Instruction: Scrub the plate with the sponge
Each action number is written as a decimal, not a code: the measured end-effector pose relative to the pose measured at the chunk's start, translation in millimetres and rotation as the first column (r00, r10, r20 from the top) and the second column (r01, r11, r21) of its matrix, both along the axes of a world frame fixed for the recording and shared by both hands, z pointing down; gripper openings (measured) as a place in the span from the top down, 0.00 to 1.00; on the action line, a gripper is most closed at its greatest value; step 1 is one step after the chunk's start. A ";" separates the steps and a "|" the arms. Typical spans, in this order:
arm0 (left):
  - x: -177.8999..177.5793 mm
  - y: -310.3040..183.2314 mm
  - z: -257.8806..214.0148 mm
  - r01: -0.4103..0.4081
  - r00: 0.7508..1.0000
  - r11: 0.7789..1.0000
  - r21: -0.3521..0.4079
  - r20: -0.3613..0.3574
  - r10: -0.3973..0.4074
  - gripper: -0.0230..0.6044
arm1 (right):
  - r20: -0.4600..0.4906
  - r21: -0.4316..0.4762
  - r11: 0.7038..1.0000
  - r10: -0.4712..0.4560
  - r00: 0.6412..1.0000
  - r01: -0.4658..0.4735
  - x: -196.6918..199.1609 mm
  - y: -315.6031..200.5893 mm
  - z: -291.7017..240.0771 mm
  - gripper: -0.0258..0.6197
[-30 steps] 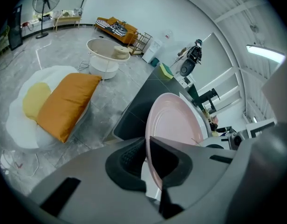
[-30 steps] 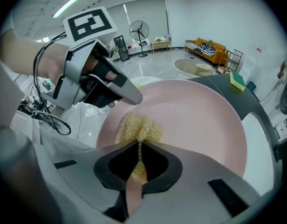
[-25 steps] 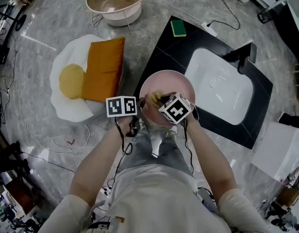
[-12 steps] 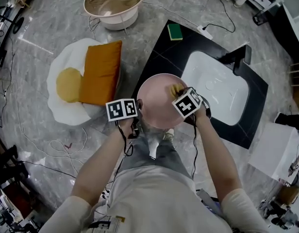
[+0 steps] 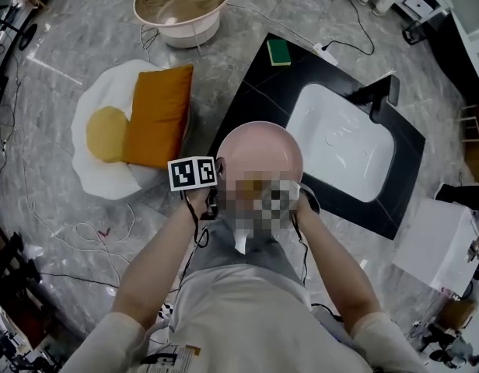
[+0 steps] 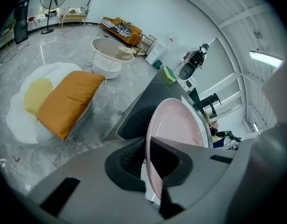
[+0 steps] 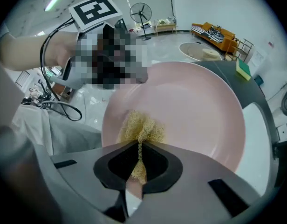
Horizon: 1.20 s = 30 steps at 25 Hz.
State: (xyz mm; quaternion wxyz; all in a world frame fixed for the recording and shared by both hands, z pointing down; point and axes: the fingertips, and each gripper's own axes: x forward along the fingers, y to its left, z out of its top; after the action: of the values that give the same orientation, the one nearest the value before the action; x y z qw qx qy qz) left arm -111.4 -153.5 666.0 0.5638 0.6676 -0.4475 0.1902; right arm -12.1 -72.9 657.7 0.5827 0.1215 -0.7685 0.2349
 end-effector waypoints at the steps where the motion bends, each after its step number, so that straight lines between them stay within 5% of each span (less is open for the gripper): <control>1: 0.7 0.0 -0.3 -0.007 1.000 1.000 0.001 -0.002 0.007 0.91 | 0.021 0.001 1.000 -0.005 1.000 0.005 -11.3 0.4 0.5 0.89; 8: 6.4 12.3 -0.4 -0.039 0.999 0.999 -0.006 -0.028 0.039 0.92 | 0.056 0.066 0.997 0.028 0.998 -0.032 -36.9 -37.3 0.5 0.89; 14: 5.5 15.1 -0.8 0.015 0.998 1.000 -0.004 -0.054 -0.015 0.92 | 0.029 0.167 0.978 0.120 0.992 -0.123 -18.1 -103.4 -1.3 0.88; 20: 1.0 6.5 -3.3 0.007 1.000 1.000 0.015 -0.016 -0.006 0.92 | -0.057 0.303 0.930 0.237 0.970 -0.210 36.5 -134.1 -6.0 0.88; 26: -1.9 -2.0 -1.7 0.027 0.999 0.999 0.039 0.021 -0.027 0.92 | -0.176 0.252 0.963 0.141 0.974 -0.094 76.7 -90.7 -4.0 0.88; 30: -0.7 -7.2 -2.4 -0.008 0.998 0.999 0.052 0.055 0.005 0.91 | -0.141 0.192 0.977 0.119 0.983 -0.091 73.8 -66.5 -6.0 0.88</control>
State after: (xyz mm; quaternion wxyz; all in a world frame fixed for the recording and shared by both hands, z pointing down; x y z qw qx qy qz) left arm -112.1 -160.8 663.6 0.5331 0.6779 -0.4655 0.1987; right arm 61.7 -139.4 651.7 0.6122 0.2332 -0.7330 0.1831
